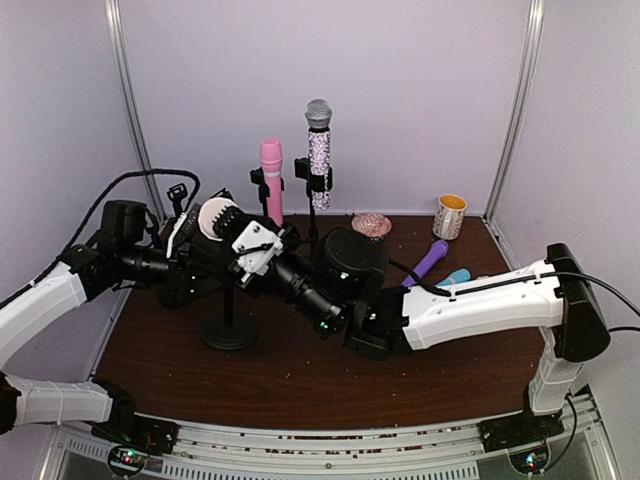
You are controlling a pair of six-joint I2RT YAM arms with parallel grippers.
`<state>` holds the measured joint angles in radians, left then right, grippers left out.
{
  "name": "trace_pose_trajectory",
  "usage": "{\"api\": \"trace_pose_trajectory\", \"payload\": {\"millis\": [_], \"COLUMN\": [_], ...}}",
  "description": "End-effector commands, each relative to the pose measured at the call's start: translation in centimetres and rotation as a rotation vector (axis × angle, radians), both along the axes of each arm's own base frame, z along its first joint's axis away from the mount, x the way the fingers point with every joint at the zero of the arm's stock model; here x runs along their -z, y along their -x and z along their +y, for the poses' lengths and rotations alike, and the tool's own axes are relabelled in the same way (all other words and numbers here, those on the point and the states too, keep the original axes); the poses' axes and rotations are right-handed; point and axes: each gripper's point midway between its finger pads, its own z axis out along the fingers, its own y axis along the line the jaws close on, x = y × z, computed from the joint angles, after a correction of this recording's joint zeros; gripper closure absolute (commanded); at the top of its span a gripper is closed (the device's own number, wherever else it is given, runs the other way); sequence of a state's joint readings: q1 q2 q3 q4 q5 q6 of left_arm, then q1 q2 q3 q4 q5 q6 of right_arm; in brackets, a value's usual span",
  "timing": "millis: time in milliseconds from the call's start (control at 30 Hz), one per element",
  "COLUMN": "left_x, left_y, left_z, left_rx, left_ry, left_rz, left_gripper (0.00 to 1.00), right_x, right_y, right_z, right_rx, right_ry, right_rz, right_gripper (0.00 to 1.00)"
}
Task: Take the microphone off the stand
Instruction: Hold the microphone stand with the microphone at the center of the board.
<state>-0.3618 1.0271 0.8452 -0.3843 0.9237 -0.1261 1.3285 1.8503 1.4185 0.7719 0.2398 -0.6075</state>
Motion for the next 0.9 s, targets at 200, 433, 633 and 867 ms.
{"api": "trace_pose_trajectory", "payload": {"millis": [200, 433, 633, 867], "left_x": [-4.7, -4.6, -5.0, -4.5], "left_y": [3.2, 2.6, 1.5, -0.2], "left_z": [-1.1, -1.1, -1.1, -1.0], "left_rx": [0.175, 0.136, 0.081, 0.014], "left_ry": [0.137, 0.131, 0.154, 0.16], "left_rz": [-0.079, -0.048, -0.018, 0.023], "left_gripper": [0.27, 0.57, 0.75, 1.0], "right_x": [-9.7, -9.4, -9.2, -10.2], "right_y": [3.2, 3.7, 4.2, 6.5], "right_z": [-1.8, -1.4, -1.6, -2.2], "right_rx": [-0.194, -0.147, -0.084, -0.001], "right_ry": [-0.287, -0.255, -0.235, -0.219], "right_rz": [0.011, -0.043, -0.113, -0.268], "right_gripper": [0.91, 0.93, 0.94, 0.92]}}
